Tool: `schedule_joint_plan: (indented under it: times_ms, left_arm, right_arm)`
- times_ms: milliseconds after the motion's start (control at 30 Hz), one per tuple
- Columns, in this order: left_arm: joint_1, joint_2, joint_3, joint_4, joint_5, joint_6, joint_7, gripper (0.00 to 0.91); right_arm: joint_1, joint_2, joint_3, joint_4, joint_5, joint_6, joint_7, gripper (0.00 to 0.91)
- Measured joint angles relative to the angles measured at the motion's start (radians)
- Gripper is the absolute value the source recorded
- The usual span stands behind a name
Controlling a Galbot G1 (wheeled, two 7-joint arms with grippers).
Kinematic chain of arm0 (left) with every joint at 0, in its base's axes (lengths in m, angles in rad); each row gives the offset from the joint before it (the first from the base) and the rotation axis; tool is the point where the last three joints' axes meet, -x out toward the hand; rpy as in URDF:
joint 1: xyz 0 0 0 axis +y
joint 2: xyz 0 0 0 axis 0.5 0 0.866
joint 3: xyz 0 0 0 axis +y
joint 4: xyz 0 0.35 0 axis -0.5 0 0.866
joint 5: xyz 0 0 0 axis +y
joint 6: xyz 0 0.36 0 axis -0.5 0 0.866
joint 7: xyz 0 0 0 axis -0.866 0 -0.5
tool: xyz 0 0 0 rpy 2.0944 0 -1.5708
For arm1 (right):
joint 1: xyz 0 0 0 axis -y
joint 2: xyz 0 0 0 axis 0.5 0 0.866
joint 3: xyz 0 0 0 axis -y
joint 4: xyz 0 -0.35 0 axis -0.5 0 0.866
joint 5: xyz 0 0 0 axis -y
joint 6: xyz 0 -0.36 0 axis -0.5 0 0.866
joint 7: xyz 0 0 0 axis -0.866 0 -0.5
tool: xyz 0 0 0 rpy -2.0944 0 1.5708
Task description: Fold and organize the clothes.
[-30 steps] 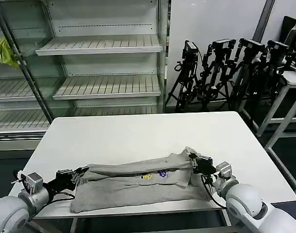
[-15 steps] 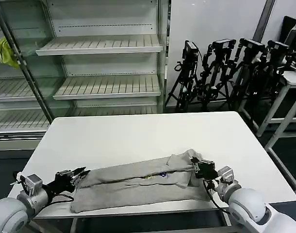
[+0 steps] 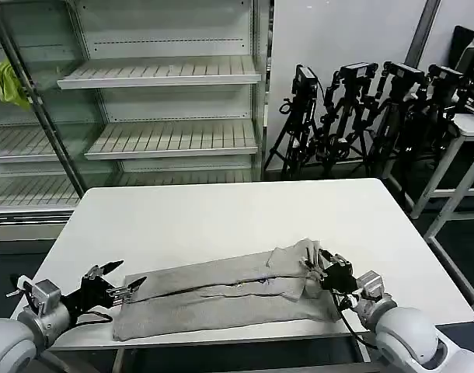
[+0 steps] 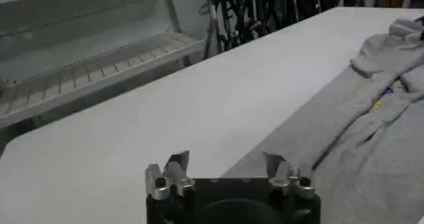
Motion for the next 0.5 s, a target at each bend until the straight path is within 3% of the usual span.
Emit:
schedule_joint_plan:
  times_ms: [500]
  left_arm:
    - [0.017,-0.025,-0.033,-0.036,-0.094,0.076,-0.087,0.907]
  right_arm:
    - [-0.110,-0.012,0.236,0.106,0.035,0.004,0.006,0.907]
